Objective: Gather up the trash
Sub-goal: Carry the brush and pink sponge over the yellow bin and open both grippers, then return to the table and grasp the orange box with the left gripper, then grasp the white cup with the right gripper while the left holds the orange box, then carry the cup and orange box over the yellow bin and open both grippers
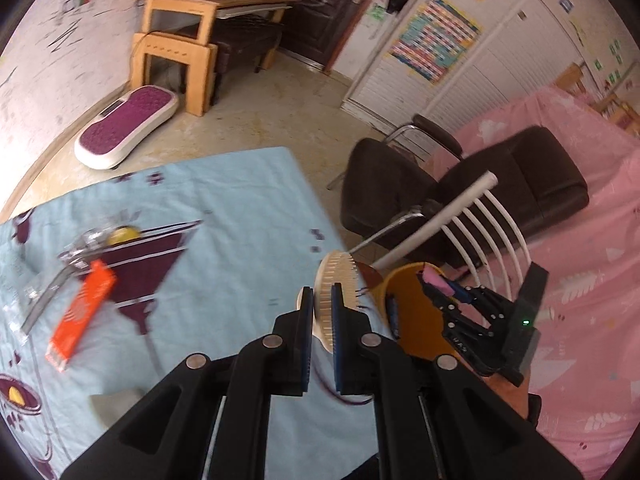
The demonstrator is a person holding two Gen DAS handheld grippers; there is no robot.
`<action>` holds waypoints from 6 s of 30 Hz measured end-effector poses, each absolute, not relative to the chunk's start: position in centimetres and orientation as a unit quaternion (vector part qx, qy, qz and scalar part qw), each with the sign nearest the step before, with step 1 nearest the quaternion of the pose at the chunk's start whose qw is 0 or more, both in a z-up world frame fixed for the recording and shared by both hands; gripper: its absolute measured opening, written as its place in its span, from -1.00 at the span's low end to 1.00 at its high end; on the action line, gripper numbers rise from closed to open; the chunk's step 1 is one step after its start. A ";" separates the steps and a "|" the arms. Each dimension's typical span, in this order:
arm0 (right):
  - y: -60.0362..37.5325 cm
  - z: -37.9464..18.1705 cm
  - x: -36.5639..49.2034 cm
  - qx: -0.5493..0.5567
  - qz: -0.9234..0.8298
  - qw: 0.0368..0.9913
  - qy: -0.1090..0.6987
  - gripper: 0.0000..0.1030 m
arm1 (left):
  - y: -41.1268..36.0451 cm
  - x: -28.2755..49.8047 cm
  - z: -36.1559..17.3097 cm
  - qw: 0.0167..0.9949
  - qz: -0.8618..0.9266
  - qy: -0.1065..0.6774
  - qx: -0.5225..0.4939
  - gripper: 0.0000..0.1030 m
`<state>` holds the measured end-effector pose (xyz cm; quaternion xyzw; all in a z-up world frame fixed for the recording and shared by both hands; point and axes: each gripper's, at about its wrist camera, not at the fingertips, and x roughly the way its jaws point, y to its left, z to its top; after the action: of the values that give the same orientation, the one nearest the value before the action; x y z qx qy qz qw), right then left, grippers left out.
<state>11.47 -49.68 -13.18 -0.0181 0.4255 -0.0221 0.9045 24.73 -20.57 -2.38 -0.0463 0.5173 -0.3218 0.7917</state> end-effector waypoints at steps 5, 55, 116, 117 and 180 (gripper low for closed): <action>-54.7 -15.9 8.5 0.005 -0.054 0.895 0.442 -0.50 | -28.8 22.9 -2.6 0.775 -0.358 0.521 -0.003 -0.91; -60.7 -16.2 0.4 0.062 -0.099 0.896 0.428 0.29 | -47.2 16.9 -10.8 0.739 -0.416 0.525 0.076 0.65; -20.2 -8.4 14.5 -0.174 0.291 0.868 0.363 0.87 | -8.6 31.0 -11.8 0.762 -0.231 0.585 0.155 -0.53; -19.9 -8.5 14.6 -0.176 0.296 0.865 0.365 0.87 | -8.5 30.9 -11.8 0.763 -0.232 0.583 0.155 -0.53; -32.3 -5.8 13.9 -0.079 0.207 0.911 0.348 -0.41 | -6.3 22.5 -2.3 0.837 -0.230 0.491 0.070 -0.64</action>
<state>13.93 -32.27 -5.78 -0.0789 0.3479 0.2070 0.9110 22.55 -6.27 -2.31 0.0702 0.4906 -0.2302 0.8375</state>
